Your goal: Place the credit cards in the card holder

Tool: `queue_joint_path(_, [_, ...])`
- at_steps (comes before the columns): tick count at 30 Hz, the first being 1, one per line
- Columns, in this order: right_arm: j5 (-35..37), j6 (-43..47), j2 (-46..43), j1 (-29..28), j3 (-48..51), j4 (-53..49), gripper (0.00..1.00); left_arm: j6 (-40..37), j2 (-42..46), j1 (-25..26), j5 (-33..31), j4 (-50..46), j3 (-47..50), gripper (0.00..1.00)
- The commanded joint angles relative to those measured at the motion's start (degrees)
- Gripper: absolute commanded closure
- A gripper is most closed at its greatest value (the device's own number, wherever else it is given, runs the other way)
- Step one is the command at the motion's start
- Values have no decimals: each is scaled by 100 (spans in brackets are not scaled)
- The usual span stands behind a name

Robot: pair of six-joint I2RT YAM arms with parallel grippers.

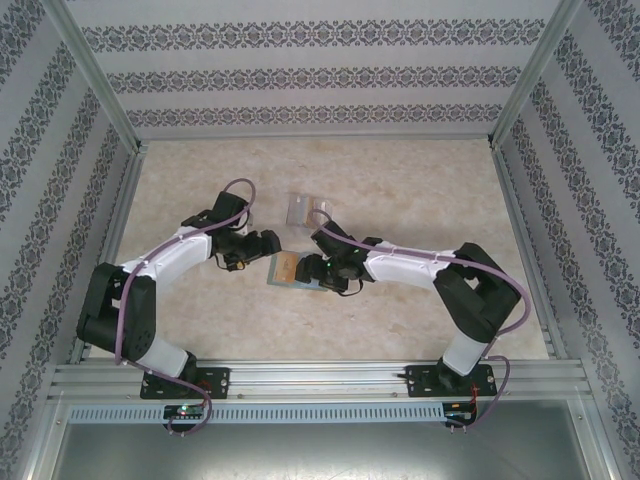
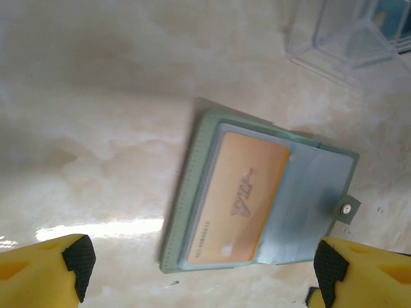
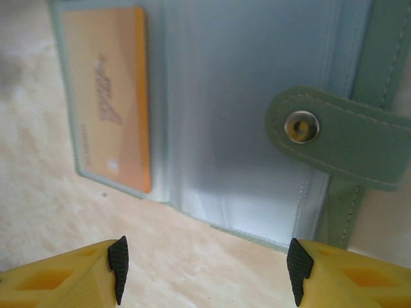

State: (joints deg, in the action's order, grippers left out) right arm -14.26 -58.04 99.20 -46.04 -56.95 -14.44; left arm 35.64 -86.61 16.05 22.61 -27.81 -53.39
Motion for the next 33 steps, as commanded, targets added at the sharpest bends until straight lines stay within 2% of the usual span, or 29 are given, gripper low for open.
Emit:
queue_joint_path(1, [275, -322, 148, -34, -331, -158, 31, 181, 250, -84, 272, 180, 117, 9])
queue_joint_path(5, [573, -328, 207, -27, -337, -244, 31, 210, 316, -205, 214, 213, 331, 9])
queue_joint_path(19, [411, -252, 632, -2, -507, -178, 31, 93, 350, -272, 231, 448, 604, 10])
queue_joint_path(23, [342, -150, 636, -9, -570, -130, 34, 76, 416, -274, 192, 418, 643, 10])
queue_joint_path(33, [338, 65, 488, 7, -562, -175, 50, 148, 414, -276, 202, 404, 712, 10])
